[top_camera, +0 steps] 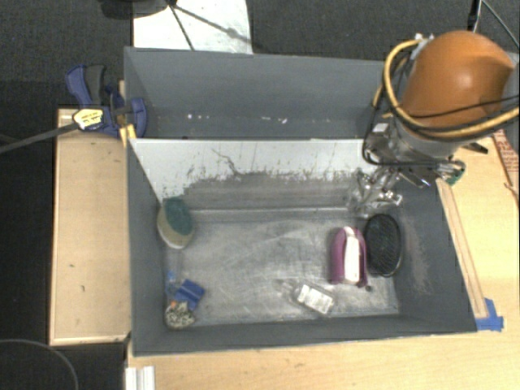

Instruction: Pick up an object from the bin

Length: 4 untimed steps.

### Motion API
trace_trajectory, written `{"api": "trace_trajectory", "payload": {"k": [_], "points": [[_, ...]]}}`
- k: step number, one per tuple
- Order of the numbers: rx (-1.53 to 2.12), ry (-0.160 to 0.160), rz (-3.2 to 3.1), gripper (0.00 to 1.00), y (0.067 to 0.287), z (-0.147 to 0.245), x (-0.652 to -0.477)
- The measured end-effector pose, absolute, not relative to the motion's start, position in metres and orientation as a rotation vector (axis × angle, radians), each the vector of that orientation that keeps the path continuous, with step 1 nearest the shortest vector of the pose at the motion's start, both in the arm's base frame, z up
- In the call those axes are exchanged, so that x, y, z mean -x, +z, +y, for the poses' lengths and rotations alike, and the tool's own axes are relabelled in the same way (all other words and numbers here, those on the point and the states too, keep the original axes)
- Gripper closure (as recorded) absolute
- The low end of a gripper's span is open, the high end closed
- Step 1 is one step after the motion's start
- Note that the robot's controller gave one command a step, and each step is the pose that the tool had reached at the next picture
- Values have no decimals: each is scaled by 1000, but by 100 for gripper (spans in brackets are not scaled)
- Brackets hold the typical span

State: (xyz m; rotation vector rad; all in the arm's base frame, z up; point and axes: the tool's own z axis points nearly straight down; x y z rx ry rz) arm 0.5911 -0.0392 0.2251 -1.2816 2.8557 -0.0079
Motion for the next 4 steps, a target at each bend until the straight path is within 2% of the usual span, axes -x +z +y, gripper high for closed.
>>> {"api": "trace_trajectory", "payload": {"k": [1, 2, 3, 4], "points": [[1280, 1, 2865, 0, 220, -39, -589], [1143, -12, 2919, 0, 74, -68, -552], [1143, -10, 2906, 100, 76, -64, -554], [1153, -6, 2913, 100, 179, -66, -556]]}}
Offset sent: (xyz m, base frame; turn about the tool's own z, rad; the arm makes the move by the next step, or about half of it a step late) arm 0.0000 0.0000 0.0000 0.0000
